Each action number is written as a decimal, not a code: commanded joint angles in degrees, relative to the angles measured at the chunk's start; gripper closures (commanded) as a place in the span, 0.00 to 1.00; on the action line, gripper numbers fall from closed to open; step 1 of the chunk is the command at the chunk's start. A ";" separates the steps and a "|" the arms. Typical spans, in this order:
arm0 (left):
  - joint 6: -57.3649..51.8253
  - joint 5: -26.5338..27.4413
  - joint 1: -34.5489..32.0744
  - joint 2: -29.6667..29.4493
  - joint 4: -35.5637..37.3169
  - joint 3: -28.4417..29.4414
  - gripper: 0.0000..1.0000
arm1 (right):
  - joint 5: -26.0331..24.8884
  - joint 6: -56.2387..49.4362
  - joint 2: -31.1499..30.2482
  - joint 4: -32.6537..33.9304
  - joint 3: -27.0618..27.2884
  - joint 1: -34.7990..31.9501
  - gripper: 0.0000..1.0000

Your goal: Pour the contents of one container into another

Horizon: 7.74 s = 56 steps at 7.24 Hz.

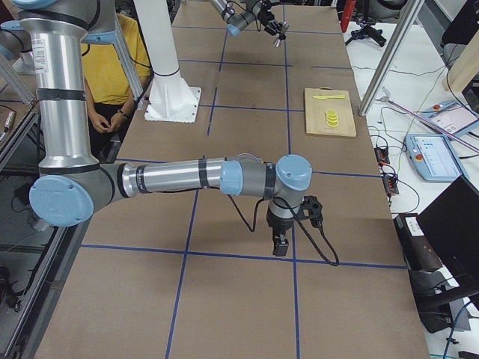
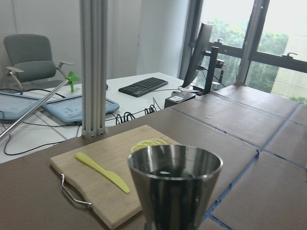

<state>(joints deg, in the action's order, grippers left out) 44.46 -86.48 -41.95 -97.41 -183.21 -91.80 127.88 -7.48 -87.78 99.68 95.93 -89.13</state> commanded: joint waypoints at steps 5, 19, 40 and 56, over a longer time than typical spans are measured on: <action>13.35 27.58 8.29 2.92 28.32 -6.19 1.00 | 0.00 0.10 0.06 -0.19 0.04 -0.08 0.00; 42.56 61.07 24.80 10.05 53.05 -7.87 1.00 | -0.09 0.10 0.06 -0.19 0.31 -0.08 0.00; 41.67 61.87 33.51 10.05 44.87 -2.24 0.00 | -0.18 0.01 -0.03 -0.19 0.13 -0.08 0.00; -7.05 69.20 33.08 15.93 -5.81 -11.19 0.00 | -0.09 0.10 -0.20 -0.19 0.39 -0.08 0.00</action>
<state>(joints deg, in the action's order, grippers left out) 47.13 -15.29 -8.86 -81.56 -182.21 -102.00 127.79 -7.39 -87.91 99.49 96.31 -89.21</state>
